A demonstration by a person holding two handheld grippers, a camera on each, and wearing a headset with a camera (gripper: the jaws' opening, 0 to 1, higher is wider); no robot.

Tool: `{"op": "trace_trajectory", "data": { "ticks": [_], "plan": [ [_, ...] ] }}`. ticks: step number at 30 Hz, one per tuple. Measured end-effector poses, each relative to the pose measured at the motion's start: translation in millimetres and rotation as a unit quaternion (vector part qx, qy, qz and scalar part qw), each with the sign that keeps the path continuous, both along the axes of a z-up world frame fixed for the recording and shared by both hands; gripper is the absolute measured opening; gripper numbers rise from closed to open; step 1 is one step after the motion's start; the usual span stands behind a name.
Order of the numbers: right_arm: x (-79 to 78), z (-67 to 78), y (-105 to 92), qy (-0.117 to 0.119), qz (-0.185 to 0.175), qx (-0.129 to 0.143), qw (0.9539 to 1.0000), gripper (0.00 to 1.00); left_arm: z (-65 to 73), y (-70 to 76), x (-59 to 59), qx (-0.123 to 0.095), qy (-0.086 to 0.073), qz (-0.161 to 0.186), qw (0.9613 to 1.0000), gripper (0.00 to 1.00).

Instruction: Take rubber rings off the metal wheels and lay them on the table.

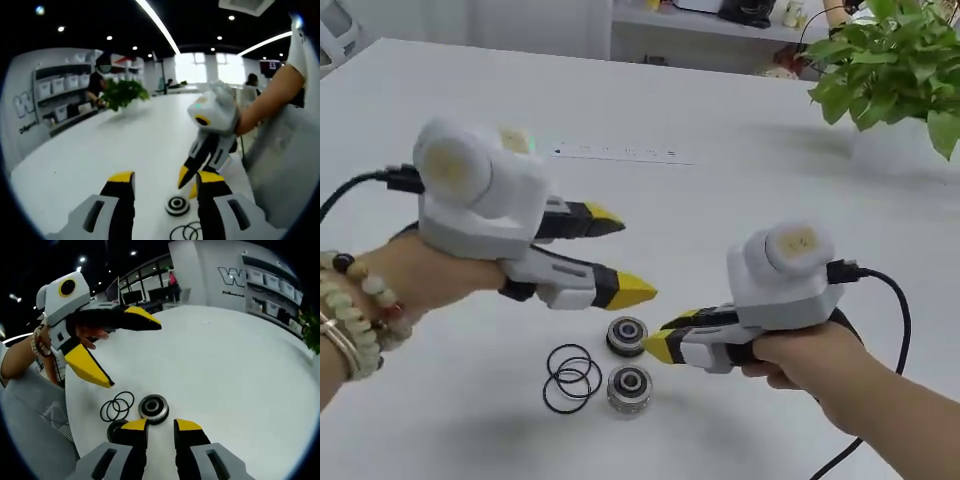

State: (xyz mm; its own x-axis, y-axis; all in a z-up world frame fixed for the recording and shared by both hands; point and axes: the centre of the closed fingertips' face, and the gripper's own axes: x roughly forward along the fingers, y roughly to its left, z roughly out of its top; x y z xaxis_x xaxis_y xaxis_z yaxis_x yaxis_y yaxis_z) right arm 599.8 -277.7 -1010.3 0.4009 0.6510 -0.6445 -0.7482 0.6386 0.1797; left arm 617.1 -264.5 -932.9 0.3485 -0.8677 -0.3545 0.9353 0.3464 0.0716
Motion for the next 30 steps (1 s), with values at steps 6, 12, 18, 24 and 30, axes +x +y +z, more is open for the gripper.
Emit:
{"op": "trace_trajectory", "data": {
  "ticks": [6,12,18,24,30],
  "plan": [
    [-2.1,-3.0,1.5,0.001,0.007,-0.004,1.0000,0.18,-25.4,5.4,-4.4,0.018,0.019,0.001,0.9997,0.43],
    [-5.3,-6.0,4.8,0.003,0.016,-0.004,0.9999,0.17,-46.5,4.7,-7.0,0.019,0.049,0.009,0.9986,0.37],
    [-8.4,-11.1,7.0,0.001,0.027,-0.016,0.9995,0.17,-67.1,2.5,-10.5,0.060,0.046,0.004,0.9971,0.27],
    [-7.0,-9.9,7.5,-0.002,0.025,-0.012,0.9996,0.17,-69.1,1.9,-10.0,0.056,0.062,0.012,0.9964,0.26],
    [-6.1,-10.1,6.6,-0.002,0.022,-0.011,0.9997,0.18,-63.6,-1.3,-9.3,0.039,0.065,0.014,0.9970,0.19]
  ]
}}
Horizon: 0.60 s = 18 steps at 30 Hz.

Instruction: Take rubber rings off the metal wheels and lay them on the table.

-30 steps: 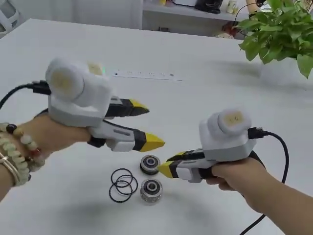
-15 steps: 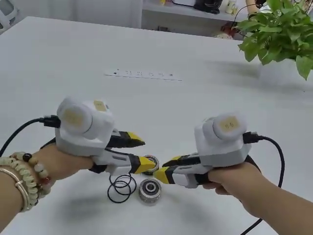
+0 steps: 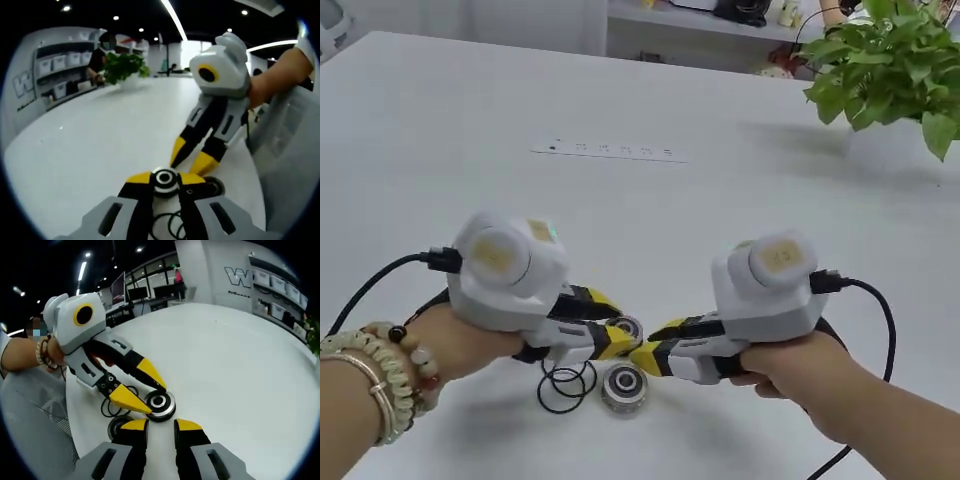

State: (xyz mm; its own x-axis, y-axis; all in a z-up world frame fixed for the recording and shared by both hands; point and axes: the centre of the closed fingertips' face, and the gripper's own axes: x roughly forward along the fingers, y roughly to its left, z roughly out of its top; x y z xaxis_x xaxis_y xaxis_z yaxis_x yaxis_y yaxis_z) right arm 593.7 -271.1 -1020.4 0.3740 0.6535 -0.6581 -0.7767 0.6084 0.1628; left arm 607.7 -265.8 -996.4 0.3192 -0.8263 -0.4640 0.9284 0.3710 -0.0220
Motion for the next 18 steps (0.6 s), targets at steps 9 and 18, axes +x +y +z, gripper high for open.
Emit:
{"op": "trace_trajectory", "data": {
  "ticks": [9,18],
  "plan": [
    [-0.1,0.7,1.6,-0.007,0.006,-0.001,1.0000,0.17,-3.8,1.9,0.5,0.002,0.016,0.014,0.9998,0.14],
    [1.7,-2.4,3.5,-0.008,-0.004,0.013,0.9999,0.17,-3.7,1.2,0.8,0.000,0.023,0.014,0.9996,0.14]
  ]
}}
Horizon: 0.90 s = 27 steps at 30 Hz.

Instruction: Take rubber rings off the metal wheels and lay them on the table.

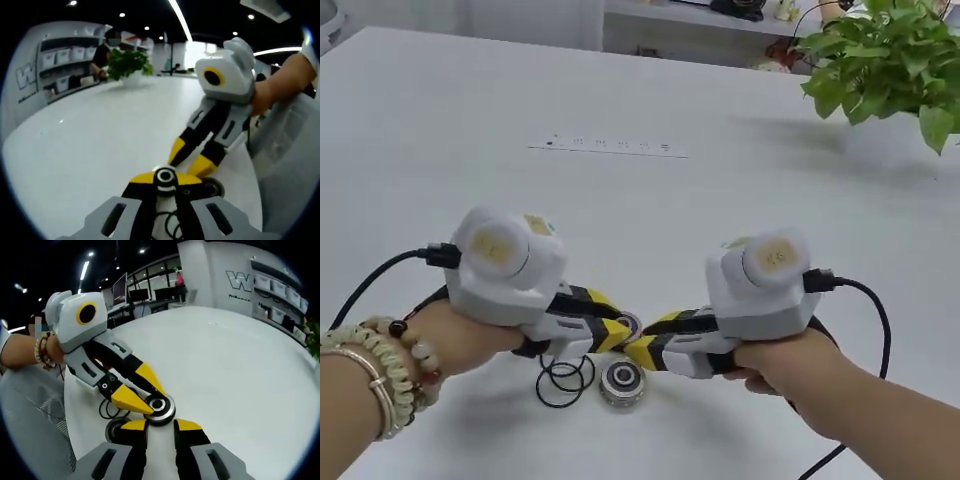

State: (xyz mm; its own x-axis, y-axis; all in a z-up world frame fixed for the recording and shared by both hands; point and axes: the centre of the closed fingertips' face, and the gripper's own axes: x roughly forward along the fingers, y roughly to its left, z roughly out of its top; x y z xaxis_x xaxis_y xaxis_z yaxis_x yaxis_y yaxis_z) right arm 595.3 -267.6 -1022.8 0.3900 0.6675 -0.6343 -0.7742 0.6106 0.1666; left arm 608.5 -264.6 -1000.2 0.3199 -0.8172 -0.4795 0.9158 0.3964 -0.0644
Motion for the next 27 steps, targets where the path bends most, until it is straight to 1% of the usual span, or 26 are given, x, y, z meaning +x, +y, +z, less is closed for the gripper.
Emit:
{"op": "trace_trajectory", "data": {
  "ticks": [2,7,8,9,10,11,12,13,15,17,19,20,22,24,25,27],
  "plan": [
    [-0.2,0.6,0.3,-0.004,0.004,0.001,1.0000,0.17,0.0,0.0,-0.8,0.002,0.001,0.000,1.0000,0.14],
    [-1.3,0.3,1.8,0.000,0.003,0.001,1.0000,0.15,-0.5,0.0,-1.4,0.002,0.001,0.000,1.0000,0.14],
    [-1.6,-1.1,0.6,0.001,0.003,-0.006,1.0000,0.13,-0.5,0.0,-2.0,0.002,0.001,0.000,1.0000,0.14],
    [-1.2,-1.0,-0.2,-0.017,0.030,-0.019,0.9993,0.08,-0.5,0.5,-1.4,0.004,0.000,0.000,1.0000,0.14],
    [-1.3,-1.5,-1.6,-0.013,0.018,-0.018,0.9996,0.04,-0.4,0.8,-1.6,0.005,-0.001,0.000,1.0000,0.14],
    [1.2,-0.7,-3.5,-0.021,0.011,-0.021,0.9995,0.00,-0.3,1.0,-1.5,0.004,0.000,-0.001,1.0000,0.14],
    [-0.7,-0.6,-1.7,-0.015,0.015,-0.018,0.9996,0.00,-0.6,1.1,-1.6,0.004,0.000,-0.001,1.0000,0.14],
    [0.3,-0.6,-1.7,-0.013,0.011,-0.019,0.9997,0.00,-0.6,1.2,-1.3,0.004,0.000,-0.001,1.0000,0.14],
    [0.4,-0.7,-1.7,-0.021,0.016,-0.025,0.9993,0.00,-0.5,1.2,-1.6,0.006,-0.001,-0.001,1.0000,0.14],
    [0.9,-0.3,-1.9,-0.019,0.012,-0.026,0.9994,0.00,-0.6,2.0,-1.5,0.007,-0.002,-0.003,1.0000,0.14],
    [2.7,-2.1,-3.8,0.001,-0.015,-0.022,0.9997,0.00,-0.6,2.4,-1.4,0.008,-0.002,-0.004,1.0000,0.14],
    [3.2,-2.5,-3.7,0.014,-0.028,-0.011,0.9995,0.00,-0.5,2.6,-1.8,0.009,-0.002,-0.004,1.0000,0.14],
    [2.5,-2.8,-4.4,0.032,-0.041,0.003,0.9986,0.00,-0.6,2.9,-2.1,0.010,-0.003,-0.006,0.9999,0.14],
    [3.3,-1.3,-5.9,0.042,-0.049,0.014,0.9978,0.00,-0.6,3.6,-2.2,0.010,-0.003,-0.009,0.9999,0.14],
    [1.8,-0.5,-6.0,0.049,-0.047,0.019,0.9975,0.00,-0.5,4.3,-3.1,0.010,-0.001,-0.011,0.9999,0.14],
    [-1.6,-1.4,-4.7,0.068,-0.047,0.031,0.9960,0.00,-0.4,4.7,-7.1,0.015,-0.003,-0.029,0.9995,0.14]
  ]
}}
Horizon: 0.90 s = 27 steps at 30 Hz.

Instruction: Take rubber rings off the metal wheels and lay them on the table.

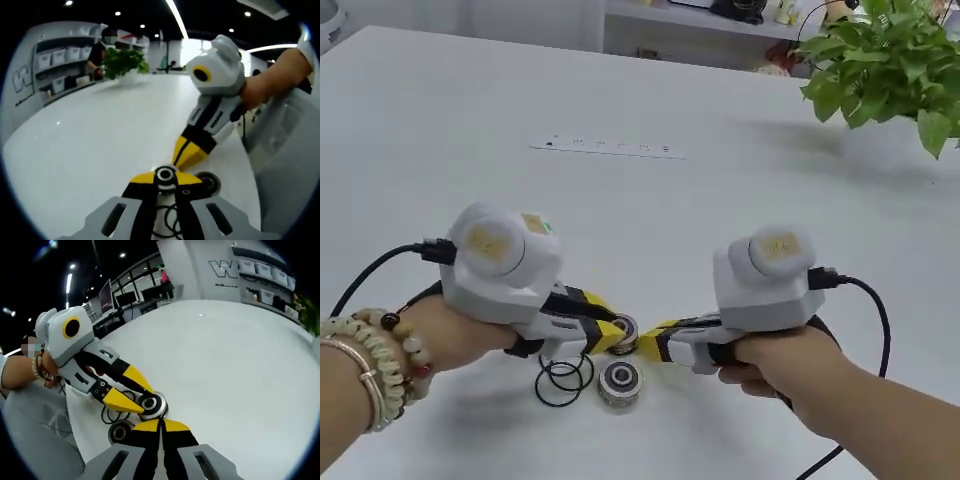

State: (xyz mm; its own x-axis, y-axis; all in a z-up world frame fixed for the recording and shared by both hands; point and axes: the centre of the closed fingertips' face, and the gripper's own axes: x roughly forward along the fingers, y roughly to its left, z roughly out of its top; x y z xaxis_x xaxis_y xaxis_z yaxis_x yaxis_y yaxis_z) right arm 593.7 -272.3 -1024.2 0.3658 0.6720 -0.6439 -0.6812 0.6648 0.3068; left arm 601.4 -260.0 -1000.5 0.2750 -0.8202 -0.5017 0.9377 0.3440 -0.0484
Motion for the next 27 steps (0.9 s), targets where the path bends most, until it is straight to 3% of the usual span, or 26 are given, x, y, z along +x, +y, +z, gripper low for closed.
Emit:
{"op": "trace_trajectory", "data": {
  "ticks": [4,11,16,27],
  "plan": [
    [-1.3,1.7,2.5,0.012,-0.003,0.004,0.9999,0.00,0.8,3.6,-3.9,0.001,0.005,-0.015,0.9999,0.14],
    [-1.2,2.4,2.4,0.016,0.023,0.009,0.9996,0.00,0.8,4.7,-7.4,0.009,-0.006,-0.026,0.9996,0.13],
    [-2.8,7.0,0.7,0.019,0.035,0.024,0.9989,0.00,0.4,5.0,-10.3,0.015,-0.024,-0.046,0.9985,0.13],
    [-6.2,13.3,4.5,0.024,0.040,0.049,0.9977,0.00,-0.3,5.2,-10.7,0.007,-0.030,-0.056,0.9980,0.13]
  ]
}}
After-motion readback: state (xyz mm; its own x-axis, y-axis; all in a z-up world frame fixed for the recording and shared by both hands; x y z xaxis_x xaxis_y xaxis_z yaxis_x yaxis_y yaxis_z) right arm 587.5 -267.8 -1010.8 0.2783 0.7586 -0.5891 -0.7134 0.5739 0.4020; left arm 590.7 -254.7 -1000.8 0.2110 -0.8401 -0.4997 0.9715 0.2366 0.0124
